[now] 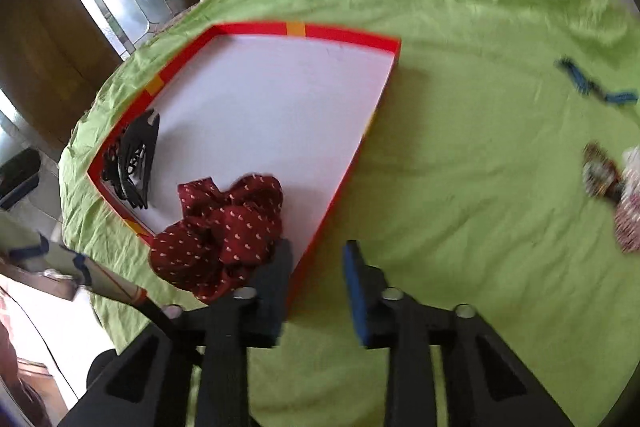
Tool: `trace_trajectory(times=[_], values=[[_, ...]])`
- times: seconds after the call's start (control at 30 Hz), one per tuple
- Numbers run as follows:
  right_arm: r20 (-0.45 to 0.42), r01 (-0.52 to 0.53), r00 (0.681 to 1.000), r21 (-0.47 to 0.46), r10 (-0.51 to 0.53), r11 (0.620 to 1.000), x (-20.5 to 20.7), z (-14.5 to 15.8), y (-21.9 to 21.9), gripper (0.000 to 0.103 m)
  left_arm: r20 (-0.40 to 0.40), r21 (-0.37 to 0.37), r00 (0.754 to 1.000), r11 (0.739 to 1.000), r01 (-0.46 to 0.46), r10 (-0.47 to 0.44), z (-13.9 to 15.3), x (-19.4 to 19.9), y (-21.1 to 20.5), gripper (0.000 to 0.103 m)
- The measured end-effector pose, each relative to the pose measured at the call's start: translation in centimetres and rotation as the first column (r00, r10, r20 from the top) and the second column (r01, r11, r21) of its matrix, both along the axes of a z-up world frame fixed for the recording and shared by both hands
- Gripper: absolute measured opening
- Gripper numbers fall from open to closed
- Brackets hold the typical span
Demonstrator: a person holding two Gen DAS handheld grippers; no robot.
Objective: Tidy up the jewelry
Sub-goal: 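Lower the red polka-dot scrunchie into the tray and open the right tool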
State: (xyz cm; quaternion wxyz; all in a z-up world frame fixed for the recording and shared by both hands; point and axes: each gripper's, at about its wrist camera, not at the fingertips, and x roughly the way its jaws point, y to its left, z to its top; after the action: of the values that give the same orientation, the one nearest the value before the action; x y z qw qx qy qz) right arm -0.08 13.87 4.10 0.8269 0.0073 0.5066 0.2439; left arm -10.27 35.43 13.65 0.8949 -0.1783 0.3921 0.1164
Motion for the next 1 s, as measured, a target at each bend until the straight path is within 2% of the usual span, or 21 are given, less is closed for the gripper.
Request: trace_trajectory(times=[0.03, 0.13, 0.23, 0.47, 0.6, 0.7, 0.77, 1.0], values=[[-0.005, 0.003, 1.000, 0.012, -0.003, 1.000, -0.1, -0.1, -0.1, 0.020, 0.002, 0.001, 1.000, 1.000, 0.001, -0.001, 0.0, -0.3, -0.2, 0.057], [0.010, 0.008, 1.000, -0.037, -0.008, 0.999, -0.9, 0.3, 0.0, 0.010, 0.003, 0.002, 1.000, 1.000, 0.013, -0.013, 0.0, -0.8, -1.2, 0.057], [0.012, 0.012, 1.000, -0.069, -0.011, 0.998, -2.3, 0.3, -0.4, 0.010, 0.000, -0.013, 1.000, 1.000, 0.026, -0.026, -0.2, -0.9, -2.2, 0.057], [-0.001, 0.033, 0.999, -0.049, -0.034, 0.998, -4.6, 0.0, -3.4, 0.011, -0.010, -0.007, 0.998, 0.998, 0.065, -0.065, 0.0, -1.2, -5.3, 0.057], [-0.004, 0.048, 0.999, -0.016, -0.048, 0.999, -4.7, 0.2, -4.8, 0.029, -0.006, 0.029, 0.995, 0.995, 0.100, -0.100, 0.7, -1.5, -8.0, 0.057], [0.003, 0.059, 0.998, 0.071, -0.059, 0.996, -5.6, 1.0, -7.2, 0.034, -0.004, 0.089, 0.992, 0.988, 0.128, -0.128, 1.3, -1.9, -10.5, 0.060], [0.039, 0.085, 0.995, 0.077, -0.088, 0.993, -6.4, 1.5, -9.3, 0.047, -0.005, 0.132, 0.990, 0.981, 0.142, -0.142, 1.5, -2.1, -12.1, 0.061], [0.067, 0.228, 0.970, 0.081, -0.234, 0.970, -8.1, 1.6, -17.9, 0.051, -0.028, 0.237, 0.973, 0.945, 0.227, -0.227, 1.7, -2.3, -18.5, 0.062]])
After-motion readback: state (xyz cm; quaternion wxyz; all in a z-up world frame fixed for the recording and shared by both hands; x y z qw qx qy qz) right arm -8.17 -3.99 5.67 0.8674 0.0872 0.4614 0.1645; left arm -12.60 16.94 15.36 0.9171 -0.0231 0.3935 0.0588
